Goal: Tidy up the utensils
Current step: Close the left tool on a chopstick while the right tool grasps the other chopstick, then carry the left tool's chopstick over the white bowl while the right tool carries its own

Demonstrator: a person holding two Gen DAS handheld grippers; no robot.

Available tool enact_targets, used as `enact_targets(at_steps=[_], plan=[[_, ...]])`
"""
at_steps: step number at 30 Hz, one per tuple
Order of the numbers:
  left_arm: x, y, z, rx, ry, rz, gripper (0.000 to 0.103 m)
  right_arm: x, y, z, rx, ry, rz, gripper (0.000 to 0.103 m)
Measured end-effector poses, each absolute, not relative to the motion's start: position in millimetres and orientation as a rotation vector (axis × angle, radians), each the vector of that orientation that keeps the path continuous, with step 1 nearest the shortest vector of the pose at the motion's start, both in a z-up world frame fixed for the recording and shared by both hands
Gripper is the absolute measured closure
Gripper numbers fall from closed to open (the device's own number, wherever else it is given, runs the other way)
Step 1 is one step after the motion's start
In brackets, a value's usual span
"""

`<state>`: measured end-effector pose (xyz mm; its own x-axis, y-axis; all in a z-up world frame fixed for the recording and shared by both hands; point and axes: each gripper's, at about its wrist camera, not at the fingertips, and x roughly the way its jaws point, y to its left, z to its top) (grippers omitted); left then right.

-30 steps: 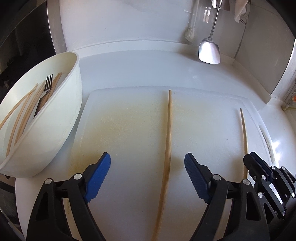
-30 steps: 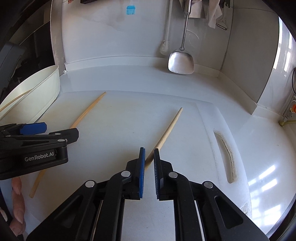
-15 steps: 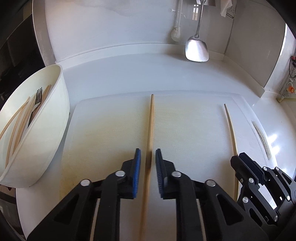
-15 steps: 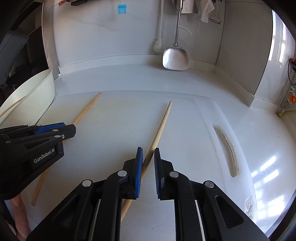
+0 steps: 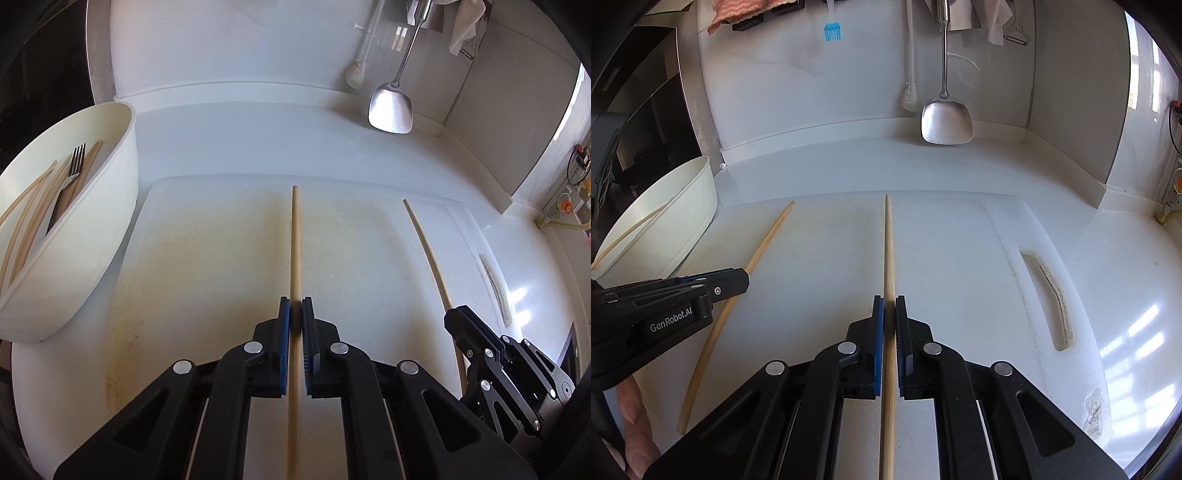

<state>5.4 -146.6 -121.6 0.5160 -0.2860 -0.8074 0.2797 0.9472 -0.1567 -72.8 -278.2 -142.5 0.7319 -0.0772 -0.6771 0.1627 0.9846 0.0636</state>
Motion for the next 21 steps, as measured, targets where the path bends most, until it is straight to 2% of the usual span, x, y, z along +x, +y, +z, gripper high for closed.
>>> enact_targets(at_steps=[10, 21], plan=[[-5.5, -111.0, -52.3, -0.1, 0.932, -0.252, 0.096, -66.4, -265.0, -77.1, 0.099, 0.686, -0.023, 0.097], [2.1, 14.6, 20.0, -0.162, 0.83, -0.024, 0.096, -20.7, -170.6, -3.9, 0.079, 0.628, 0.215, 0.097]])
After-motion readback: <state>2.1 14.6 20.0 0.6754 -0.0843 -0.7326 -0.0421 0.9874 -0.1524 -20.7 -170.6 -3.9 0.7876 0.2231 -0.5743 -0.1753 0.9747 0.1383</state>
